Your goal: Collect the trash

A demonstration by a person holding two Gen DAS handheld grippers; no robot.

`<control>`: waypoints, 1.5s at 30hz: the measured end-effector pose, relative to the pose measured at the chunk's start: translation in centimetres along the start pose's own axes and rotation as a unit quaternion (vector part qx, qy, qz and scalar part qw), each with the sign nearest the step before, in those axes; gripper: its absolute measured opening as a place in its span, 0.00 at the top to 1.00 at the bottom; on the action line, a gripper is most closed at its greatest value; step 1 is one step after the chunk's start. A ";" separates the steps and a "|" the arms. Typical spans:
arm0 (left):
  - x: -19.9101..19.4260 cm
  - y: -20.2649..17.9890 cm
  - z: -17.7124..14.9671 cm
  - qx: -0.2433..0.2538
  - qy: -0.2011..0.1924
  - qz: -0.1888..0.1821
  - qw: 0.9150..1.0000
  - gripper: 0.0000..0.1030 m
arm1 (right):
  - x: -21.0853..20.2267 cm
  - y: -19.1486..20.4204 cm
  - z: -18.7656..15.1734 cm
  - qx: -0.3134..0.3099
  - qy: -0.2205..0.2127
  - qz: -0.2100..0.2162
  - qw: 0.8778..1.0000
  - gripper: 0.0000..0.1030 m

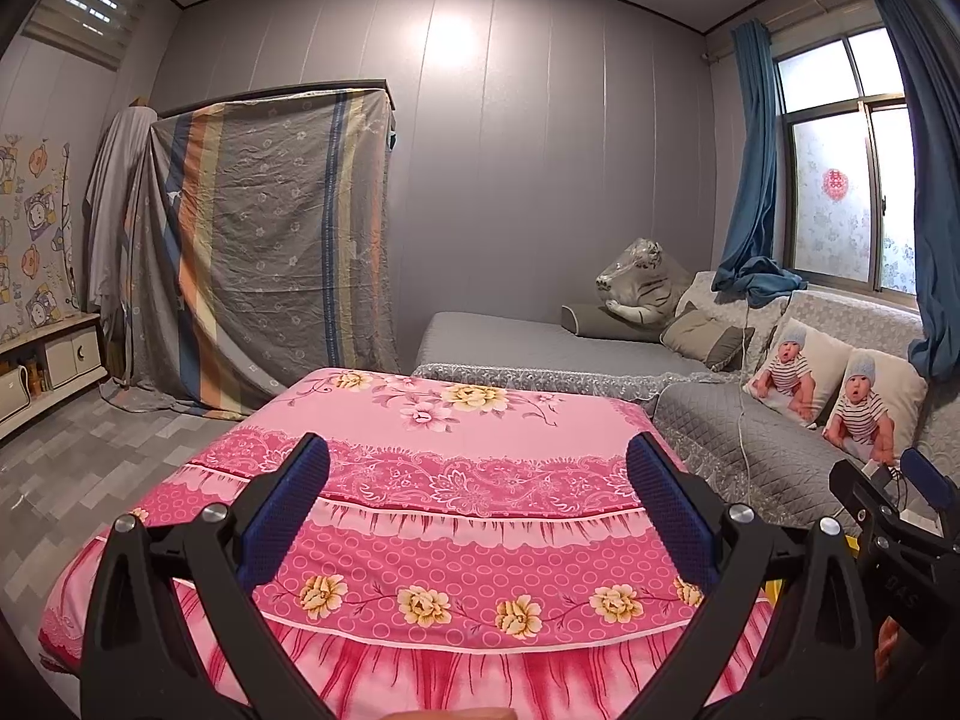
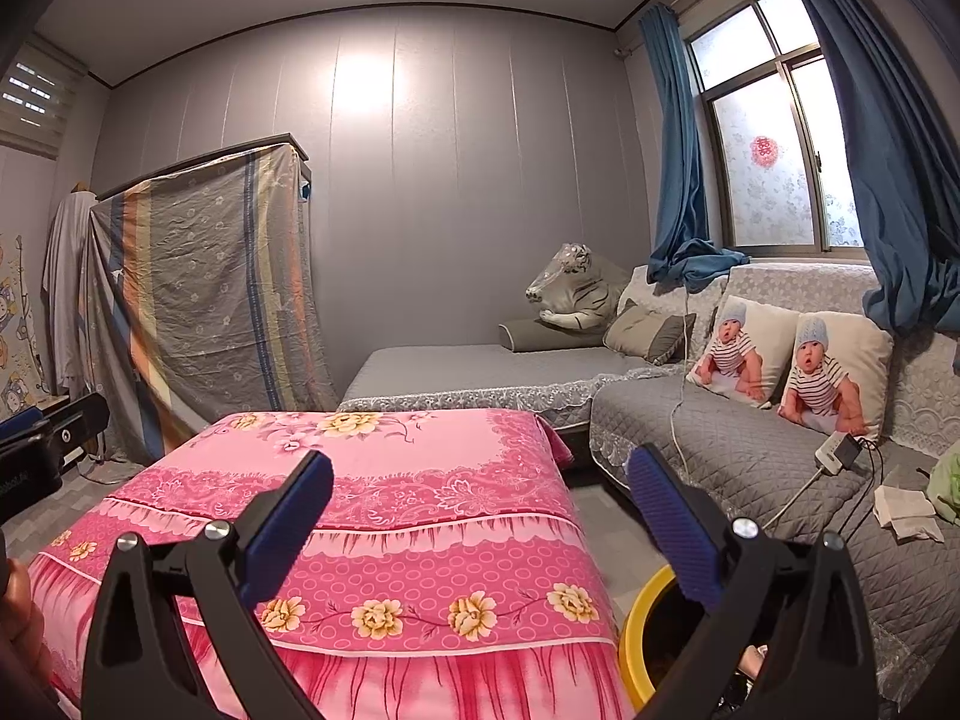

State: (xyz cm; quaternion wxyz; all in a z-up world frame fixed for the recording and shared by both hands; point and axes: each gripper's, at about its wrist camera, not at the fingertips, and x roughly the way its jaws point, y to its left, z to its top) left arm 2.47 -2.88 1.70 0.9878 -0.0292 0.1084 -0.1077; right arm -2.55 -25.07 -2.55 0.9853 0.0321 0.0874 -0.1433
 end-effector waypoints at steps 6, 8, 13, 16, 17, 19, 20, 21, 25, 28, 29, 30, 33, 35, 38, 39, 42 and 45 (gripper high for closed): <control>0.1 -0.3 0.0 0.003 0.001 -0.003 1.000 0.08 | 0.2 0.0 -0.3 0.001 0.006 0.000 1.000 0.07; 0.2 -0.3 0.1 0.003 0.002 -0.005 1.000 0.08 | 0.3 0.0 -0.3 0.002 0.009 0.001 1.000 0.07; 0.2 -0.4 0.1 0.004 0.001 -0.008 1.000 0.08 | 0.3 -0.2 -0.3 0.007 0.010 -0.002 1.000 0.07; 0.3 -0.7 0.1 0.007 0.002 -0.010 1.000 0.08 | 0.5 -0.2 -0.3 0.007 0.013 -0.003 1.000 0.07; 0.3 -0.8 0.0 0.008 0.002 -0.011 1.000 0.08 | 0.5 -0.3 -0.3 0.008 0.015 -0.002 1.000 0.07; 0.3 -0.7 0.0 0.009 0.003 -0.012 1.000 0.08 | 0.6 -0.3 -0.4 0.009 0.017 -0.002 1.000 0.07; 0.3 -0.7 0.0 0.009 0.004 -0.012 1.000 0.08 | 0.6 -0.3 -0.4 0.009 0.018 -0.002 1.000 0.07; 0.3 -0.7 0.1 0.009 0.004 -0.013 1.000 0.08 | 0.6 -0.2 -0.4 0.009 0.018 -0.003 1.000 0.07; 0.4 -0.7 0.0 0.009 0.005 -0.013 1.000 0.08 | 0.6 -0.3 -0.5 0.010 0.019 -0.004 1.000 0.07; 0.5 -0.7 -0.1 0.008 0.008 -0.014 1.000 0.08 | 0.7 -0.3 -0.5 0.011 0.021 -0.004 1.000 0.07; 0.6 -0.6 -0.1 0.008 0.009 -0.015 1.000 0.08 | 0.7 -0.3 -0.5 0.011 0.022 -0.005 1.000 0.07; 0.6 -0.6 -0.1 0.008 0.010 -0.016 1.000 0.08 | 0.8 -0.3 -0.5 0.011 0.022 -0.005 1.000 0.07; 0.6 -0.6 -0.2 0.008 0.009 -0.015 1.000 0.08 | 0.8 -0.4 -0.5 0.011 0.023 -0.005 1.000 0.07; 0.6 -0.6 -0.1 0.008 0.010 -0.016 1.000 0.08 | 0.8 -0.4 -0.5 0.010 0.023 -0.005 1.000 0.07; 0.6 -0.6 -0.2 0.008 0.012 -0.016 1.000 0.08 | 0.8 -0.4 -0.6 0.011 0.025 -0.005 1.000 0.07; 0.7 -0.6 -0.1 0.008 0.013 -0.017 1.000 0.08 | 0.8 -0.4 -0.6 0.011 0.026 -0.005 1.000 0.07; 0.7 -0.6 -0.1 0.008 0.013 -0.017 1.000 0.08 | 0.8 -0.5 -0.6 0.011 0.026 -0.006 1.000 0.07; 0.7 -0.5 -0.1 0.008 0.013 -0.018 1.000 0.08 | 0.9 -0.5 -0.6 0.011 0.026 -0.005 1.000 0.07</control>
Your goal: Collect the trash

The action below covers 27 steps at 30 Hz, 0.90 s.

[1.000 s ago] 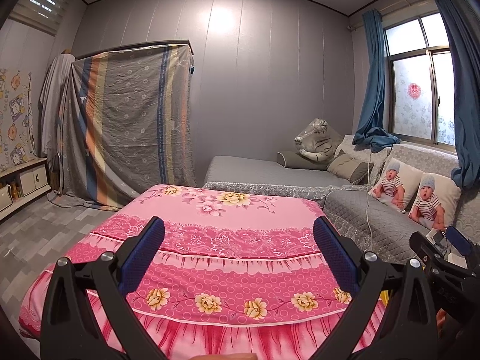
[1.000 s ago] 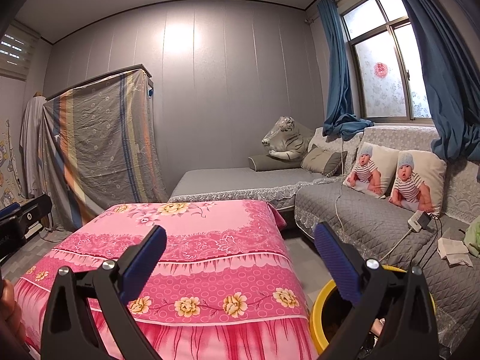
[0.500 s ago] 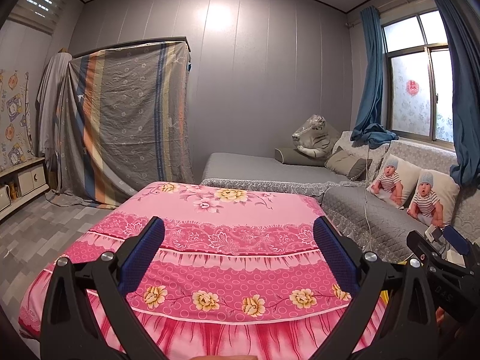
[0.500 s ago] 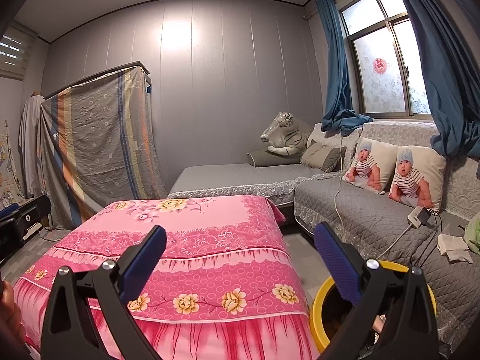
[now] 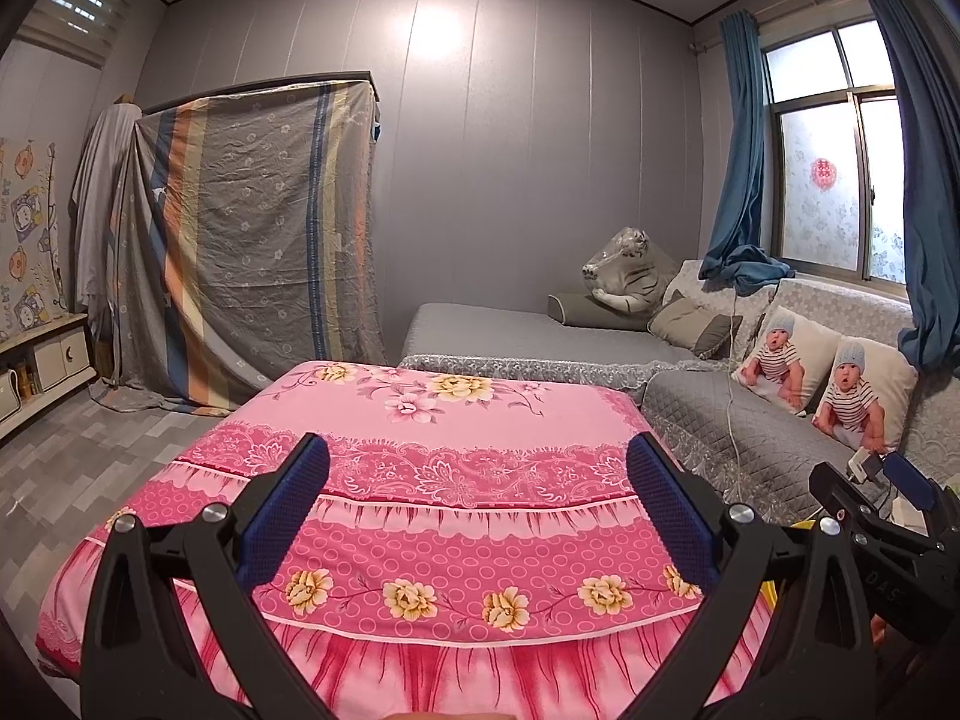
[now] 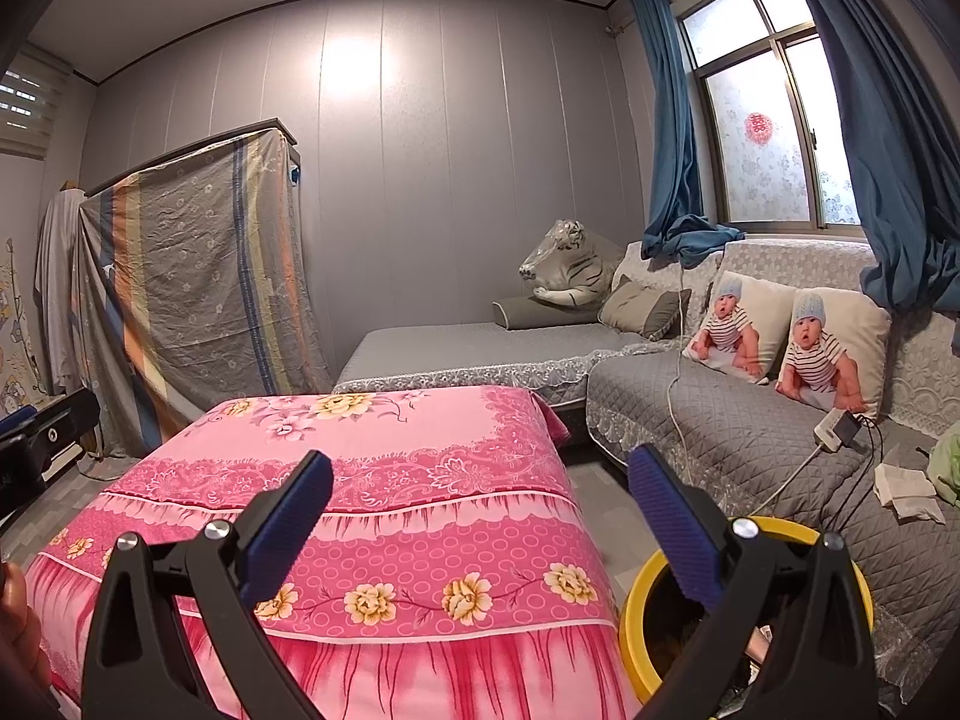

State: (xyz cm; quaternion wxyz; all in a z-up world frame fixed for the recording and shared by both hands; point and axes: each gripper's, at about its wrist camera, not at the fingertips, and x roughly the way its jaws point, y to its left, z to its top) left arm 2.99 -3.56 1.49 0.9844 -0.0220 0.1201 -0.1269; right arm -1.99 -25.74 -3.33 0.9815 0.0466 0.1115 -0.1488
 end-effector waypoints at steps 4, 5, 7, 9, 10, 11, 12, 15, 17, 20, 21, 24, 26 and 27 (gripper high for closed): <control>0.0 -0.1 -0.1 0.001 0.001 0.000 1.000 0.08 | 0.0 -0.1 -0.1 0.001 0.001 -0.001 1.000 0.07; 0.1 -0.1 -0.1 0.001 0.002 -0.001 1.000 0.08 | 0.1 -0.1 -0.2 0.002 0.002 -0.001 1.000 0.07; 0.1 -0.2 -0.1 0.002 0.003 -0.002 1.000 0.08 | 0.1 -0.2 -0.3 0.003 0.003 -0.002 1.000 0.07; 0.2 -0.2 -0.1 0.003 0.003 -0.002 1.000 0.08 | 0.1 -0.2 -0.4 0.003 0.003 -0.002 1.000 0.07; 0.2 -0.3 -0.2 0.003 0.004 -0.003 1.000 0.08 | 0.1 -0.2 -0.4 0.003 0.003 -0.002 1.000 0.07; 0.2 -0.2 -0.2 0.003 0.004 -0.003 1.000 0.08 | 0.1 -0.2 -0.4 0.003 0.002 -0.003 1.000 0.07; 0.2 -0.3 -0.2 0.003 0.004 -0.004 1.000 0.08 | 0.1 -0.3 -0.4 0.003 0.002 -0.003 1.000 0.07; 0.3 -0.3 -0.2 0.004 0.004 -0.004 1.000 0.08 | 0.1 -0.3 -0.6 0.005 0.003 -0.005 1.000 0.07; 0.4 -0.2 -0.3 0.003 0.007 -0.006 1.000 0.08 | 0.3 -0.3 -0.6 0.006 0.004 -0.006 1.000 0.07; 0.7 -0.2 -0.3 0.000 0.013 -0.007 1.000 0.08 | 0.3 -0.3 -0.6 0.007 0.005 -0.006 1.000 0.07; 0.7 -0.1 -0.3 0.001 0.013 -0.006 1.000 0.08 | 0.3 -0.3 -0.6 0.006 0.005 -0.006 1.000 0.07; 0.7 -0.1 -0.3 0.000 0.015 -0.009 1.000 0.08 | 0.3 -0.3 -0.7 0.007 0.006 -0.006 1.000 0.07; 0.7 -0.2 -0.3 0.001 0.015 -0.008 1.000 0.08 | 0.3 -0.4 -0.8 0.008 0.007 -0.006 1.000 0.07; 0.7 -0.2 -0.4 0.003 0.014 -0.008 1.000 0.08 | 0.3 -0.4 -0.7 0.008 0.006 -0.006 1.000 0.07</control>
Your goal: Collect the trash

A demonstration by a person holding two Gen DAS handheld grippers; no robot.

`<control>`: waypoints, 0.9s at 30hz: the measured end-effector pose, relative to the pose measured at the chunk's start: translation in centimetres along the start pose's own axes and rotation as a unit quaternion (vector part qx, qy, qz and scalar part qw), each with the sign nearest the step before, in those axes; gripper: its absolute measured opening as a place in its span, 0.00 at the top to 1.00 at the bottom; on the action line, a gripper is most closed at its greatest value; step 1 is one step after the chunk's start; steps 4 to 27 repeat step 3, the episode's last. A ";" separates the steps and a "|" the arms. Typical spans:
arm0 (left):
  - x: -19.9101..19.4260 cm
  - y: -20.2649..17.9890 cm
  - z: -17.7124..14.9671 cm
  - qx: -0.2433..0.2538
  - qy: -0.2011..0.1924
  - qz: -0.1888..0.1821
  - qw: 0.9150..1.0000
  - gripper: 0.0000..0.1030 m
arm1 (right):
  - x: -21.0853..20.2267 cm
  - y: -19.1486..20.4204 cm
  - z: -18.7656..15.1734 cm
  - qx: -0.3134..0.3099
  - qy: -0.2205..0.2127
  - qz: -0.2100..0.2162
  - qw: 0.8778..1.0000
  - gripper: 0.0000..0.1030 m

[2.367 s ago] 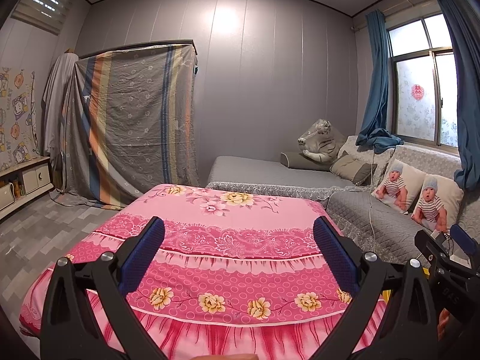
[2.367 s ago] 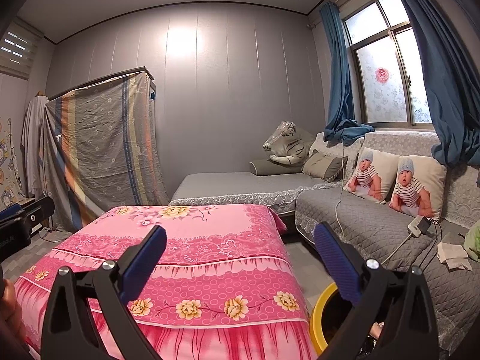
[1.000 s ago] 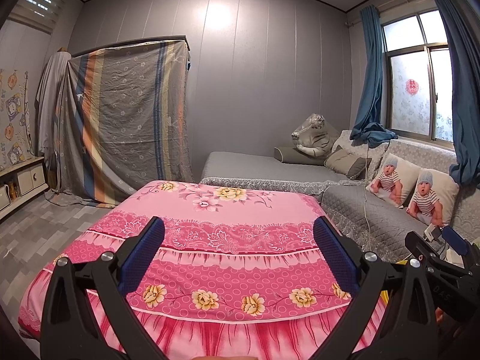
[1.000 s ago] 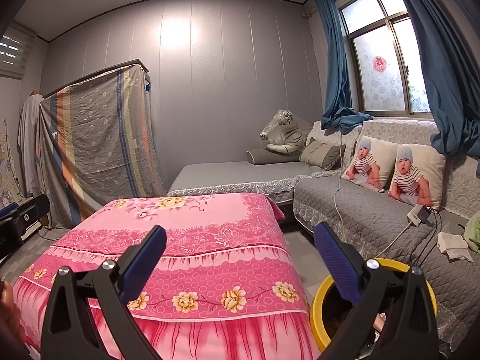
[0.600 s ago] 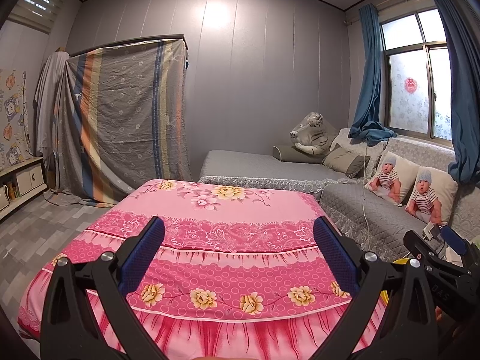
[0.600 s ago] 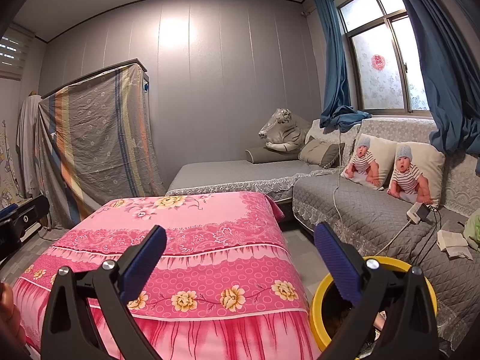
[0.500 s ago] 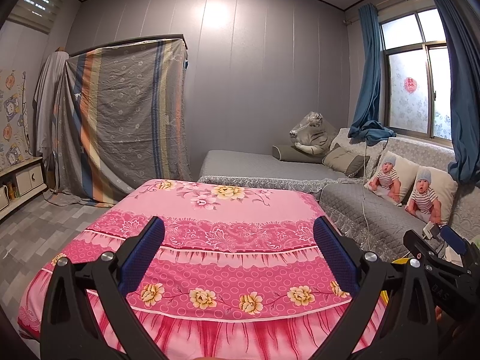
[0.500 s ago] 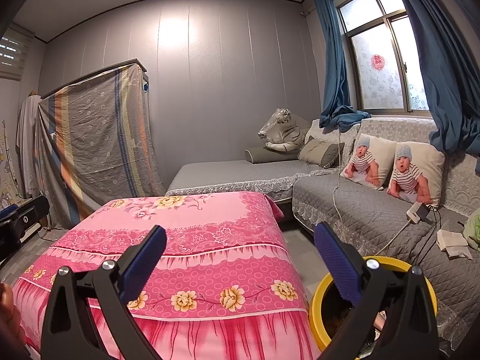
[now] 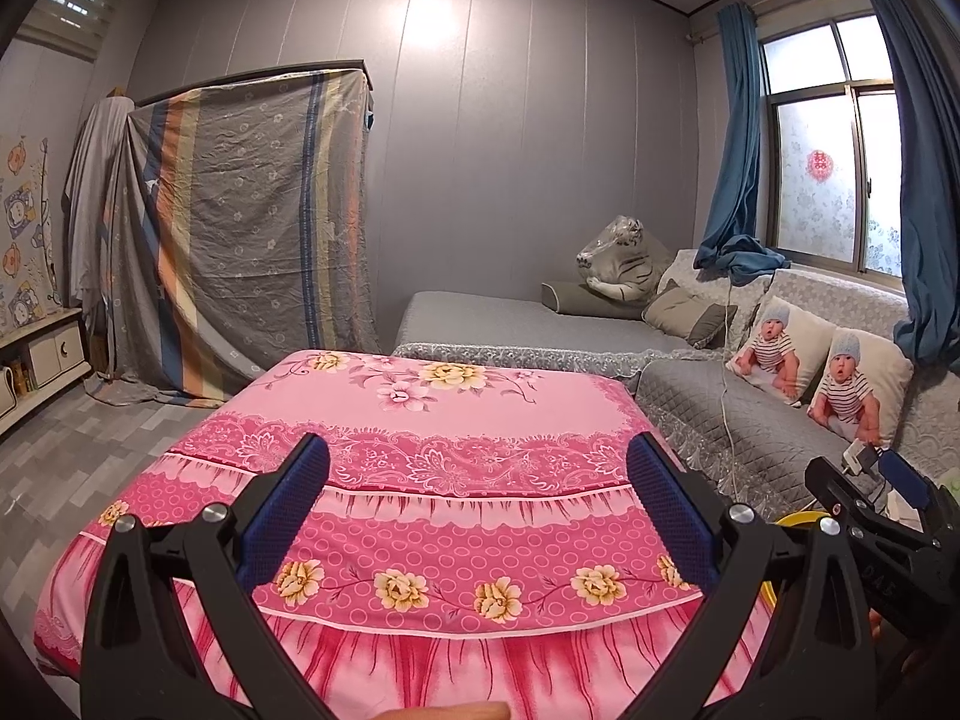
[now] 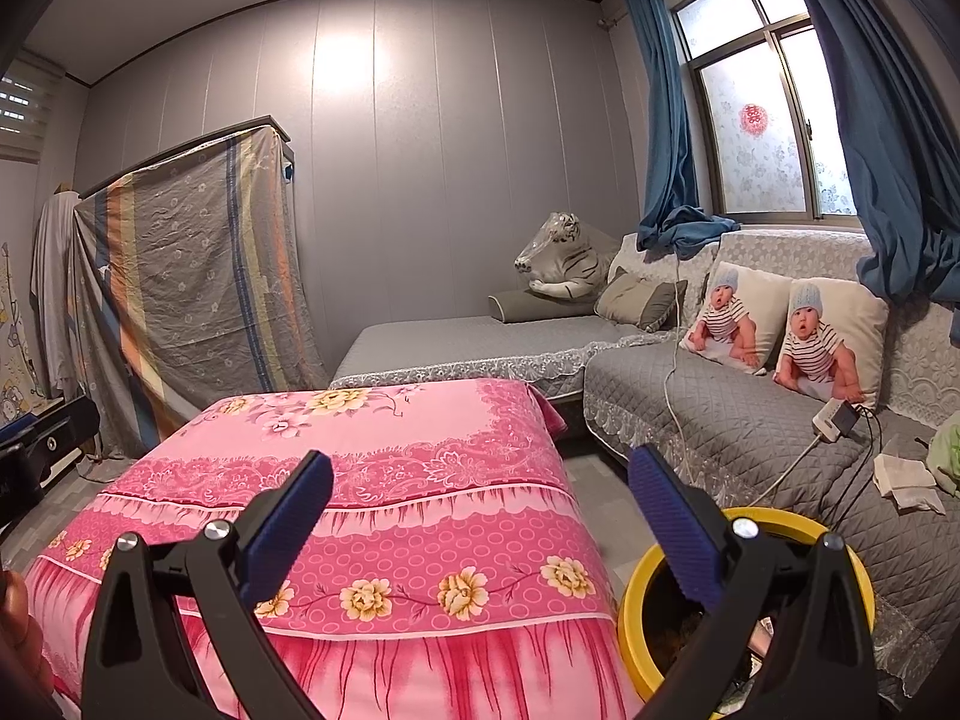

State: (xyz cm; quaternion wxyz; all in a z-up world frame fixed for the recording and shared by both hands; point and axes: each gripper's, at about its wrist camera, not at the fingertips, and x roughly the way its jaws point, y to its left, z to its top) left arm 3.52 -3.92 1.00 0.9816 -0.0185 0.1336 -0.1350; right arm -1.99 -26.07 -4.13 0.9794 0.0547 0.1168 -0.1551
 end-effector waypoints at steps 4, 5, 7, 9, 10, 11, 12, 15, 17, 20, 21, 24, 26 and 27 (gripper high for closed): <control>0.1 0.0 0.0 0.001 0.001 -0.002 1.000 0.08 | 0.0 0.0 0.0 0.000 0.000 0.000 1.000 0.07; 0.1 0.0 0.0 0.001 0.001 -0.002 1.000 0.08 | 0.0 0.0 0.0 0.000 0.000 0.000 1.000 0.07; 0.1 0.0 0.0 0.001 0.001 -0.002 1.000 0.08 | 0.0 0.0 0.0 0.000 0.000 0.000 1.000 0.07; 0.1 0.0 0.0 0.001 0.001 -0.002 1.000 0.08 | 0.0 0.0 0.0 0.000 0.000 0.000 1.000 0.07; 0.1 0.0 0.0 0.001 0.001 -0.002 1.000 0.08 | 0.0 0.0 0.0 0.000 0.000 0.000 1.000 0.07; 0.1 0.0 0.0 0.001 0.001 -0.002 1.000 0.08 | 0.0 0.0 0.0 0.000 0.000 0.000 1.000 0.07; 0.1 0.0 0.0 0.001 0.001 -0.002 1.000 0.08 | 0.0 0.0 0.0 0.000 0.000 0.000 1.000 0.07; 0.1 0.0 0.0 0.001 0.001 -0.002 1.000 0.08 | 0.0 0.0 0.0 0.000 0.000 0.000 1.000 0.07; 0.1 0.0 0.0 0.001 0.001 -0.002 1.000 0.08 | 0.0 0.0 0.0 0.000 0.000 0.000 1.000 0.07; 0.1 0.0 0.0 0.001 0.001 -0.002 1.000 0.08 | 0.0 0.0 0.0 0.000 0.000 0.000 1.000 0.07; 0.1 0.0 0.0 0.001 0.001 -0.002 1.000 0.08 | 0.0 0.0 0.0 0.000 0.000 0.000 1.000 0.07; 0.1 0.0 0.0 0.001 0.001 -0.002 1.000 0.08 | 0.0 0.0 0.0 0.000 0.000 0.000 1.000 0.07; 0.1 0.0 0.0 0.001 0.001 -0.002 1.000 0.08 | 0.0 0.0 0.0 0.000 0.000 0.000 1.000 0.07; 0.1 0.0 0.0 0.001 0.001 -0.002 1.000 0.08 | 0.0 0.0 0.0 0.000 0.000 0.000 1.000 0.07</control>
